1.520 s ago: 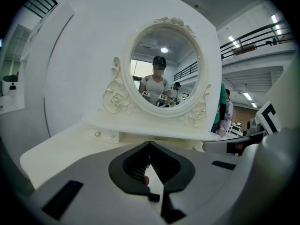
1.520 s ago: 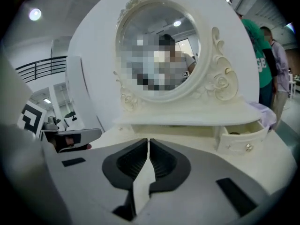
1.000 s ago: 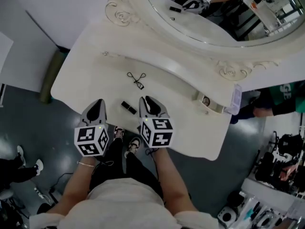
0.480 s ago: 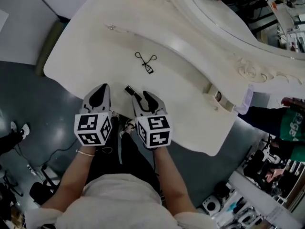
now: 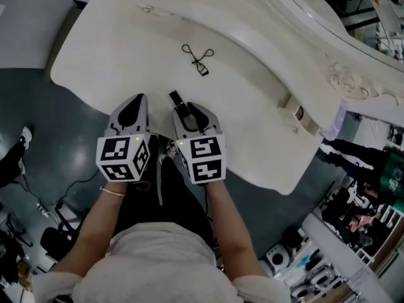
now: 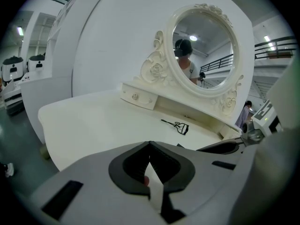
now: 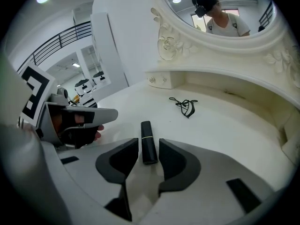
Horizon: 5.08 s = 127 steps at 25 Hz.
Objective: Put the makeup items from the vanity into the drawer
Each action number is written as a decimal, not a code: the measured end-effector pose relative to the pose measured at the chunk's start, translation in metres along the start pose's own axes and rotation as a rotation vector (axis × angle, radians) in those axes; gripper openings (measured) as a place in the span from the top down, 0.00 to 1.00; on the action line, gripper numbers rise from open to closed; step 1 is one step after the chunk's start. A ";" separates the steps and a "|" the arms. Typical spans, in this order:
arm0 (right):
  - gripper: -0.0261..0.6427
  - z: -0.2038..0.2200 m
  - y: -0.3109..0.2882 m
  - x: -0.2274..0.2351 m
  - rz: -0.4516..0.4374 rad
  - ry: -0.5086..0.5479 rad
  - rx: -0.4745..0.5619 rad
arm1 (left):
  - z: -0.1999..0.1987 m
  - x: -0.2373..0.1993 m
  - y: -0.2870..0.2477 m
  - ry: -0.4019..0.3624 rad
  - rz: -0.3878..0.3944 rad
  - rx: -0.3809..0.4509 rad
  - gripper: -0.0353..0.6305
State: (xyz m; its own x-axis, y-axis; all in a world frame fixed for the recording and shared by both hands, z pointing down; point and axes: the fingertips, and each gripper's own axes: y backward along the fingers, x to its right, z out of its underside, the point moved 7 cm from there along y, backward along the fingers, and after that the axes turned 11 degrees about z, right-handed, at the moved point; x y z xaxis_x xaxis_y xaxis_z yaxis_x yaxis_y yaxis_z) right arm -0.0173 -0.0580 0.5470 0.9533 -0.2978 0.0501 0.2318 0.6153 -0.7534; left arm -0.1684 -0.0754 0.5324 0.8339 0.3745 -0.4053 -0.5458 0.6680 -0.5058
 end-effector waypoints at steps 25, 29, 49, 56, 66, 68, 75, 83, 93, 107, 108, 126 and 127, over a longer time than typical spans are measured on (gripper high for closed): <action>0.81 -0.004 0.049 0.043 0.162 -0.224 0.109 | -0.030 0.053 -0.018 -0.164 0.179 -0.029 0.94; 0.81 -0.004 0.073 0.067 0.247 -0.293 0.147 | -0.040 0.083 -0.034 -0.218 0.270 -0.041 0.94; 0.81 0.049 0.193 0.190 0.616 -0.659 0.228 | -0.042 0.240 -0.089 -0.400 0.650 -0.141 0.94; 0.81 0.058 0.200 0.225 0.663 -0.727 0.207 | -0.043 0.267 -0.110 -0.424 0.692 -0.160 0.94; 0.81 0.059 0.196 0.268 0.694 -0.727 0.071 | -0.041 0.282 -0.133 -0.410 0.704 -0.188 0.94; 0.81 0.057 0.194 0.277 0.704 -0.729 0.038 | -0.041 0.282 -0.138 -0.403 0.702 -0.192 0.94; 0.81 0.050 0.186 0.299 0.693 -0.756 -0.067 | -0.045 0.279 -0.148 -0.391 0.692 -0.199 0.94; 0.81 0.045 0.179 0.317 0.669 -0.723 -0.219 | -0.056 0.272 -0.154 -0.359 0.670 -0.181 0.94; 0.81 0.037 0.176 0.331 0.593 -0.603 -0.399 | -0.057 0.262 -0.151 -0.336 0.656 -0.175 0.94; 0.81 0.040 0.177 0.339 0.694 -0.764 -0.065 | -0.059 0.251 -0.146 -0.346 0.629 -0.175 0.94; 0.81 0.041 0.179 0.340 0.692 -0.782 -0.034 | -0.058 0.252 -0.146 -0.348 0.631 -0.176 0.94; 0.77 0.059 0.206 0.307 0.738 -0.852 0.153 | -0.050 0.259 -0.133 -0.365 0.644 -0.177 0.94; 0.79 0.059 0.204 0.302 0.740 -0.846 0.166 | -0.049 0.260 -0.131 -0.366 0.645 -0.174 0.94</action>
State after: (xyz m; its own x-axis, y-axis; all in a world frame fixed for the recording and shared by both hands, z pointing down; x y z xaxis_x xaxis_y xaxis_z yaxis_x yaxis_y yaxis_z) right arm 0.3295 0.0210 0.4471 0.6772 0.7285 0.1032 -0.4796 0.5434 -0.6890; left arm 0.1157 -0.0973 0.4555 0.3024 0.8661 -0.3979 -0.9139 0.1449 -0.3792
